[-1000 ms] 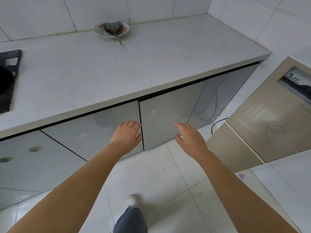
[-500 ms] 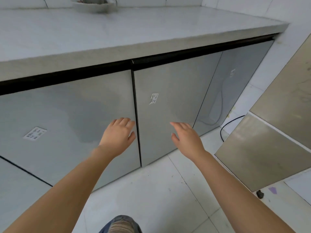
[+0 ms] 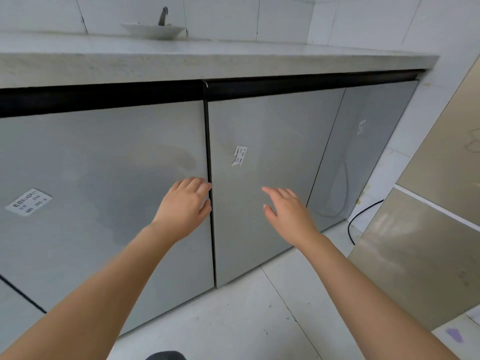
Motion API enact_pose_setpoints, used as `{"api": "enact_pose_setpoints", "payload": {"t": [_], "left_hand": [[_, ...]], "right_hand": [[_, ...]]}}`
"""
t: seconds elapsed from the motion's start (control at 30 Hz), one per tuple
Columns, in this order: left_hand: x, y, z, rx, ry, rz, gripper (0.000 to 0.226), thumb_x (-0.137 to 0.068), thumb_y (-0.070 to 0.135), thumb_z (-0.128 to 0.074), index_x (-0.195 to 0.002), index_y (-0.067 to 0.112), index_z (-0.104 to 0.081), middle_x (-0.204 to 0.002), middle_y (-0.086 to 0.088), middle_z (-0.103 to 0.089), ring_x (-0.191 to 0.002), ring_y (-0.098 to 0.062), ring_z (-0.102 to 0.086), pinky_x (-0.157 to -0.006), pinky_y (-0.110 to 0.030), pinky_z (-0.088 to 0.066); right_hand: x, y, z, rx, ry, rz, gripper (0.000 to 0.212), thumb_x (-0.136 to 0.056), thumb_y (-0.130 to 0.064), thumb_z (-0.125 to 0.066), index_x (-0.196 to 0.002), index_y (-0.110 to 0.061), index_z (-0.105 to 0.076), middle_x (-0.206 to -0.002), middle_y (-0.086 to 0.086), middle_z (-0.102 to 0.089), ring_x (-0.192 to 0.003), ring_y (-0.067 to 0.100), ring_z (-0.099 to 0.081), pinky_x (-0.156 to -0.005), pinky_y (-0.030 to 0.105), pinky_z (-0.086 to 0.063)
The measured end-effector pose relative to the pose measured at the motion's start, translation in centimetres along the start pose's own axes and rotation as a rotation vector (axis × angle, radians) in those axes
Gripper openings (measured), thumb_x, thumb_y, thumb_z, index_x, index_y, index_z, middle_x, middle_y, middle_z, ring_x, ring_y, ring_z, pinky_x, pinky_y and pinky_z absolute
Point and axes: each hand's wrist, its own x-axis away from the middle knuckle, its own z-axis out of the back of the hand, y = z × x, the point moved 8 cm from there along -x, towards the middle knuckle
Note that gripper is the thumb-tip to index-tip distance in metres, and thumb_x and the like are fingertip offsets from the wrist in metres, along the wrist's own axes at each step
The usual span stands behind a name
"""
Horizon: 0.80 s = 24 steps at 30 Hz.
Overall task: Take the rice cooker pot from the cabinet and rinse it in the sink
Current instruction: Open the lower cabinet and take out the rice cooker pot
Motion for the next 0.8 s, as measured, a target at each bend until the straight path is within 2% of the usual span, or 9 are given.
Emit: {"api": "enact_pose_setpoints", "payload": {"t": [0.13,0.4,0.5,0.6,0.7,0.8], "left_hand": [[-1.8,0.2,3.5,-0.018,0.090,-0.034,0.036,-0.085,0.011,-0.057,-0.119,0.001,-0.058,-0.118,-0.017,-0.062,-0.110,-0.035,-0.057,-0.097,-0.042,-0.041],[-4.0,1.1,12.0,-0.092,0.293,-0.153,0.033,-0.080,0.007,-0.064,-0.112,-0.001,-0.062,-0.113,-0.019,-0.064,-0.109,-0.037,-0.059,-0.097,-0.044,-0.043],[-5.2,1.6,14.5,-0.138,0.354,-0.221,0.036,-0.080,0.006,-0.063,-0.115,-0.002,-0.061,-0.124,-0.021,-0.059,-0.123,-0.038,-0.050,-0.106,-0.047,-0.034],[-6.3,1.9,16.2,-0.195,0.412,-0.256,0.043,-0.082,0.007,-0.058,-0.124,0.001,-0.055,-0.139,-0.017,-0.048,-0.136,-0.035,-0.036,-0.114,-0.043,-0.019],[-7.9,1.7,17.1,-0.206,0.446,-0.238,0.050,-0.087,0.009,-0.049,-0.136,0.004,-0.042,-0.150,-0.013,-0.034,-0.142,-0.029,-0.023,-0.117,-0.040,-0.010],[-10.2,1.3,16.9,-0.197,0.410,-0.197,0.052,-0.094,0.011,-0.036,-0.145,0.007,-0.026,-0.154,-0.009,-0.026,-0.145,-0.024,-0.015,-0.118,-0.037,-0.003]], "right_hand": [[-2.0,-1.8,3.3,-0.010,0.075,0.048,0.044,-0.096,-0.022,-0.042,-0.139,-0.013,-0.039,-0.139,0.004,-0.049,-0.130,0.022,-0.037,-0.105,0.031,-0.029],[-4.4,-5.5,9.8,-0.045,0.187,0.129,0.045,-0.097,-0.022,-0.040,-0.141,-0.014,-0.035,-0.145,0.000,-0.042,-0.134,0.019,-0.031,-0.107,0.027,-0.024],[-5.3,-6.5,11.1,-0.054,0.212,0.144,0.045,-0.096,-0.019,-0.041,-0.140,-0.013,-0.036,-0.144,0.002,-0.042,-0.134,0.020,-0.031,-0.107,0.030,-0.027],[-6.1,-7.2,11.8,-0.069,0.224,0.144,0.045,-0.096,-0.018,-0.041,-0.140,-0.011,-0.037,-0.144,0.004,-0.043,-0.133,0.022,-0.033,-0.106,0.033,-0.030],[-6.9,-7.8,12.0,-0.094,0.218,0.135,0.046,-0.095,-0.019,-0.042,-0.141,-0.012,-0.036,-0.144,0.003,-0.042,-0.133,0.023,-0.033,-0.105,0.035,-0.031],[-7.7,-8.4,12.2,-0.123,0.209,0.141,0.049,-0.095,-0.017,-0.043,-0.142,-0.012,-0.034,-0.148,0.003,-0.037,-0.136,0.023,-0.031,-0.108,0.034,-0.029]]}}
